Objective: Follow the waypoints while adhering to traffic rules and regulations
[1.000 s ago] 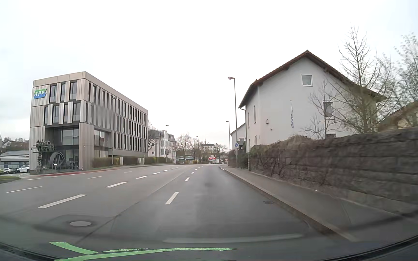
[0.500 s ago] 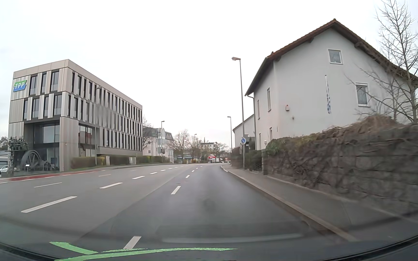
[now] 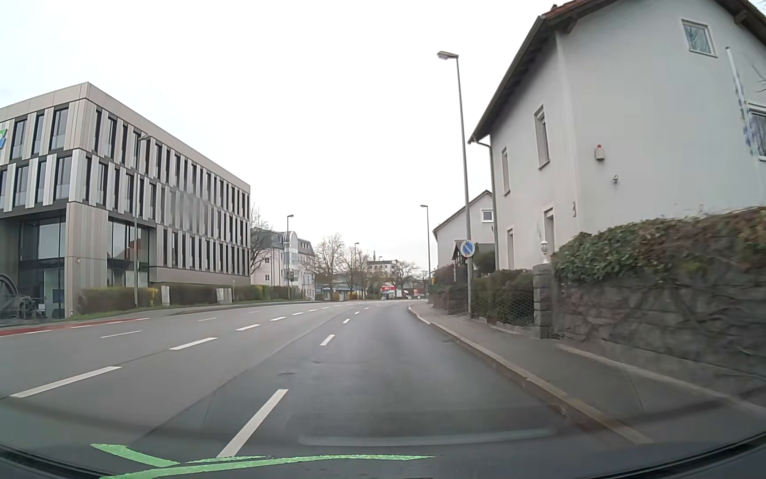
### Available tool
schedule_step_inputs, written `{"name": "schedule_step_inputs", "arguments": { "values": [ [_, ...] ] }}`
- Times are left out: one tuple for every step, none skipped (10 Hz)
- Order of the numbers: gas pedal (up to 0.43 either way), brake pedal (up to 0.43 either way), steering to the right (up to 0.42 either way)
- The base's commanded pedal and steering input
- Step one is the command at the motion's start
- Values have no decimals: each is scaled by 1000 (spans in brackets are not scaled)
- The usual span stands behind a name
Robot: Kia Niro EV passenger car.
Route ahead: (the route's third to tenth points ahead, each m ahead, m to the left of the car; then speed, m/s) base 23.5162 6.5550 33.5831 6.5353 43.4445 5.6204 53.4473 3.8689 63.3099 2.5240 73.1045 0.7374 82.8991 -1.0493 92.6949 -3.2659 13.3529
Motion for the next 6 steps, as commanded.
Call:
{"name": "schedule_step_inputs", "arguments": {
  "values": [
    [79,0,-4],
    [79,0,-4],
    [79,0,-4],
    [79,0,-4],
    [79,0,-4],
    [79,0,-4]
  ]
}}
